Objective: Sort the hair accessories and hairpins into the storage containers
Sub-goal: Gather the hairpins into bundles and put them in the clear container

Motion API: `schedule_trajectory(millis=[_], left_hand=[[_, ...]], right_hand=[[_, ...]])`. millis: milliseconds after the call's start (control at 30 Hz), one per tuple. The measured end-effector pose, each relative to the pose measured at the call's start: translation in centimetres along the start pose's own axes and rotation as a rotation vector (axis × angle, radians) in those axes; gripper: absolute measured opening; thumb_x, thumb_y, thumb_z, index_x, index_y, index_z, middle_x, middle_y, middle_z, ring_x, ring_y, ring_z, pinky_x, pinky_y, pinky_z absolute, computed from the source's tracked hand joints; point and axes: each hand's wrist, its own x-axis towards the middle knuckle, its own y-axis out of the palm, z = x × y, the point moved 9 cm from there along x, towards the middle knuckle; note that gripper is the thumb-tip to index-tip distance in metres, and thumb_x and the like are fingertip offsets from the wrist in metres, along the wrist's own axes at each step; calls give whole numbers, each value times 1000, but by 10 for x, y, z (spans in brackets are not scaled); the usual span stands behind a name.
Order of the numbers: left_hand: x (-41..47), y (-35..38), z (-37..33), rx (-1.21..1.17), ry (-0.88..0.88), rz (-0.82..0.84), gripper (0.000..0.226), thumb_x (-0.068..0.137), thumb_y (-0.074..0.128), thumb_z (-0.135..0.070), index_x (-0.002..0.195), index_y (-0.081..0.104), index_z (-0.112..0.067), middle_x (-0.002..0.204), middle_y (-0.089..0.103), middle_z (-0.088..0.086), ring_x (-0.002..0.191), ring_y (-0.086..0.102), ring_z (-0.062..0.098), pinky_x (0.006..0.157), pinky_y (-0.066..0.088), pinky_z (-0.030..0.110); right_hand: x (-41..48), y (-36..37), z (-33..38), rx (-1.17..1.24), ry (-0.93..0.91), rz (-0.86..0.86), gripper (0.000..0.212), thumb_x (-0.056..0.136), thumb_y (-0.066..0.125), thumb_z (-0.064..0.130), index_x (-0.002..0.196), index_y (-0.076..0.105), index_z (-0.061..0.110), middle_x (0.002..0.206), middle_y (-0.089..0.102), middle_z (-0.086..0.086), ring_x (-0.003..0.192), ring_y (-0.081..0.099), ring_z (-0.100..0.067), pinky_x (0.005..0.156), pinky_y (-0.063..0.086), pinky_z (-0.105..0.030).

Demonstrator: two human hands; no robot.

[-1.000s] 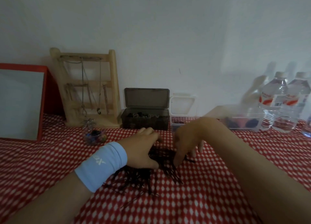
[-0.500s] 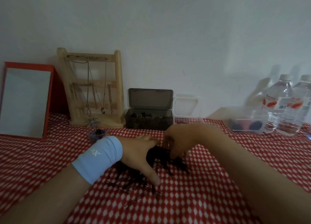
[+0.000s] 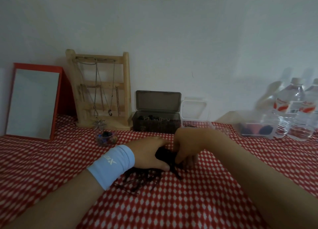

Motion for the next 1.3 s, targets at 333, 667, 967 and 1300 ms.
schedule_trajectory(millis=[333,667,967,1300], left_hand=[[5,0,-2,51,38,-98,48,83,64,-54,122,63,-26,119,56,-8,108,51,8,96,47,31],[3,3,22,135,-81,-12,77,74,62,-72,134,51,-26,122,44,-7,115,43,12,101,43,34],[0,-2,29,115,-125,-37,78,65,66,-75,123,55,-25,119,48,-6,109,46,12,95,48,36],[-5,-9,29,9,-134,-71,91,67,73,-67,140,36,-26,137,46,-7,119,47,10,103,43,31]], right_hand=[[-4,10,5,-162,48,81,108,47,81,78,141,49,35,138,54,9,121,56,-18,95,55,-37],[2,-10,18,-358,-92,-182,52,72,82,52,114,70,23,103,69,5,90,64,-13,79,53,-27],[8,-6,32,-437,-135,-263,35,89,71,33,120,70,17,108,68,0,91,63,-16,77,52,-23],[15,-5,17,-437,-147,-285,29,99,55,22,125,64,15,116,67,-4,98,64,-20,91,52,-33]])
